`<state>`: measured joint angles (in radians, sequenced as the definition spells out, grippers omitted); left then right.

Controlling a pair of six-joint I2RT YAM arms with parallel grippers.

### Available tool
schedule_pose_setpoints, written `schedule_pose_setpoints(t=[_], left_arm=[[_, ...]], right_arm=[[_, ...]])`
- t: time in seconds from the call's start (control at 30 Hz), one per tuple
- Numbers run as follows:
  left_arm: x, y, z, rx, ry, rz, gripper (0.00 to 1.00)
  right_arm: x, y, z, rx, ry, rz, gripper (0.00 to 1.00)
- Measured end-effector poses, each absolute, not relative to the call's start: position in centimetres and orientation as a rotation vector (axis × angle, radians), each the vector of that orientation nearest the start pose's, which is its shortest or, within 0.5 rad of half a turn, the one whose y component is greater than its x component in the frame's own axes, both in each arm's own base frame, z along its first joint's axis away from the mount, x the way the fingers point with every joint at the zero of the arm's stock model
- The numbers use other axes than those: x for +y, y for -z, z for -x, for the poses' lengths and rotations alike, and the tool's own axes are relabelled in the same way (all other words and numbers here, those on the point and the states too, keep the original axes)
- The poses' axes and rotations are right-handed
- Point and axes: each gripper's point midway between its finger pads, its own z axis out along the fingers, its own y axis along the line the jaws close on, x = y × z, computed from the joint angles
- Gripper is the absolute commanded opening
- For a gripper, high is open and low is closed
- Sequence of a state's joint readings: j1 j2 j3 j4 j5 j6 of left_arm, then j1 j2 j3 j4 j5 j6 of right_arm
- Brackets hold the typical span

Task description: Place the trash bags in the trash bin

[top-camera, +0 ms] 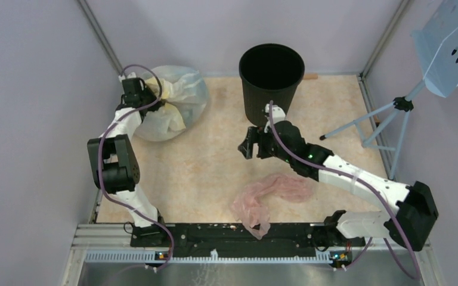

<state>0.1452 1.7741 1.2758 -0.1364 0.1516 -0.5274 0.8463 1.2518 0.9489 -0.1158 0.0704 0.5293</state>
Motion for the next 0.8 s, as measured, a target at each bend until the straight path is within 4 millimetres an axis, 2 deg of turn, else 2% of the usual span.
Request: schedule_pose_setpoints(t=[0.1, 0.2, 0.27, 0.33, 0.4, 0.5, 0.7, 0.8], left_arm=[[1.8, -15.9, -51.5, 2.084, 0.422, 0.591, 0.54], [-0.6, -17.0, -51.5, 2.096, 0.474, 0.497, 0.82], [-2.7, -17.1, -50.7, 2.127, 0.491, 0.443, 0.98], [-5.0, -17.2, -49.0, 2.155, 0.504, 0.375, 0.99], [-7.4, -18.1, -46.6, 2.172, 0.508, 0.298, 0.99], [-9.9, -21.1, -43.4, 2.146, 0.51, 0.188, 0.99], [-11.4, -29.2, -38.3, 1.966, 0.411, 0.077, 0.99], [-11.9, -31.4, -35.8, 1.919, 0.409, 0.035, 0.99]], right_arm=[[26.8, -19.7, -25.1, 2.155, -0.668, 0.145, 0.83], [22.6, -18.5, -23.9, 2.24, -0.516, -0.038, 0.8], [19.9, -17.8, -22.8, 2.283, -0.426, -0.16, 0.78], [17.7, -17.2, -21.6, 2.32, -0.358, -0.269, 0.77], [15.7, -16.5, -20.1, 2.343, -0.32, -0.382, 0.77], [13.4, -15.0, -17.9, 2.356, -0.326, -0.511, 0.77], [10.5, -11.5, -15.0, 2.387, -0.284, -0.674, 0.76], [9.9, -9.8, -14.5, 2.405, -0.248, -0.713, 0.75]])
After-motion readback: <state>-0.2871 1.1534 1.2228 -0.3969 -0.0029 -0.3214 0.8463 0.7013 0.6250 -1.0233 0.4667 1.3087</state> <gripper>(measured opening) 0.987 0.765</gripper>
